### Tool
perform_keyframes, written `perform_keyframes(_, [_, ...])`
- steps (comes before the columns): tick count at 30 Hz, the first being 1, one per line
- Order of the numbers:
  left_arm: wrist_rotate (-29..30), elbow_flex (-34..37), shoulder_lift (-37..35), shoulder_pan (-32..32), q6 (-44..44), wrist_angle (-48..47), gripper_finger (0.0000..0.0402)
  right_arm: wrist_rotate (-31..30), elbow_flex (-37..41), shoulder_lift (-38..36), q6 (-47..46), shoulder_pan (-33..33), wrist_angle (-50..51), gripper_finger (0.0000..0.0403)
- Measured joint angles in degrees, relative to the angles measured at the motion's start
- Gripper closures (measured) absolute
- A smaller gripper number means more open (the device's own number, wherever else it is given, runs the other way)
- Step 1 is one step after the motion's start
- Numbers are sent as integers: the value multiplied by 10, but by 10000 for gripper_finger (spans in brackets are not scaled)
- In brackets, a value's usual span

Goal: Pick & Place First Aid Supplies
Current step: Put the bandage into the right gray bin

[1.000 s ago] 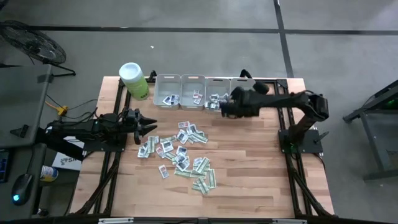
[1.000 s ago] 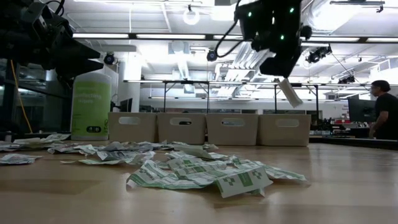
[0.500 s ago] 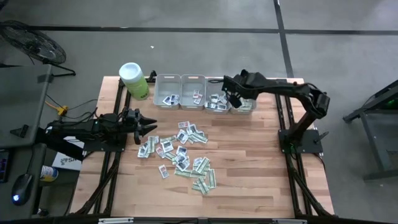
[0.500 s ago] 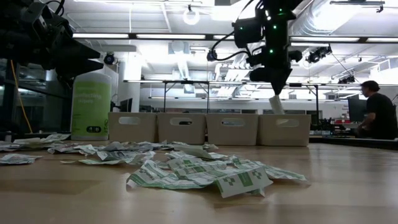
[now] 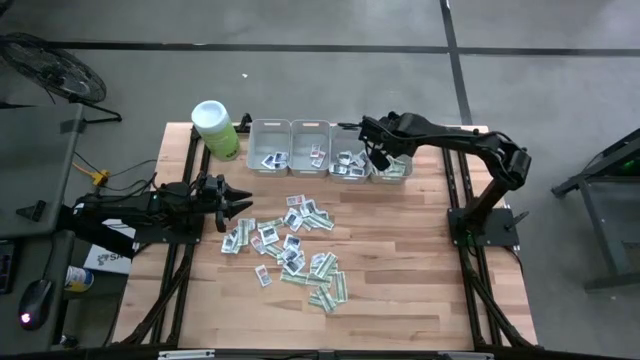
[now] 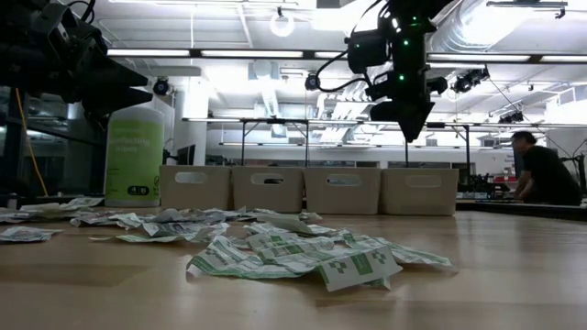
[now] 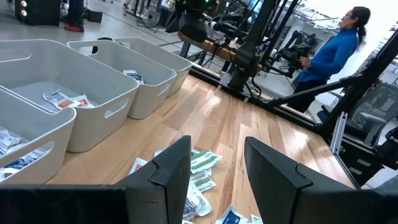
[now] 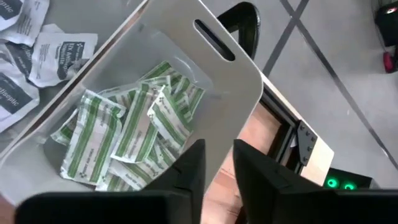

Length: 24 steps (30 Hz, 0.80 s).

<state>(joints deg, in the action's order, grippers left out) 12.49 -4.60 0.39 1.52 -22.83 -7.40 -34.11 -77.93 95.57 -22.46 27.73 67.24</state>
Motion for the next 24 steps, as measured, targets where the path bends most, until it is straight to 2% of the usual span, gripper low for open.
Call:
perform_keyframes(6, [0, 0, 0, 0, 0, 0, 252, 19, 0, -7, -1, -39, 3, 291])
perform_keyframes(14, [0, 0, 0, 0, 0, 0, 252, 10, 0, -34, -26, -166, -13, 298])
perform_keyframes(24, [0, 0, 0, 0, 0, 0, 252, 7, 0, -6, 3, -345, -189, 299])
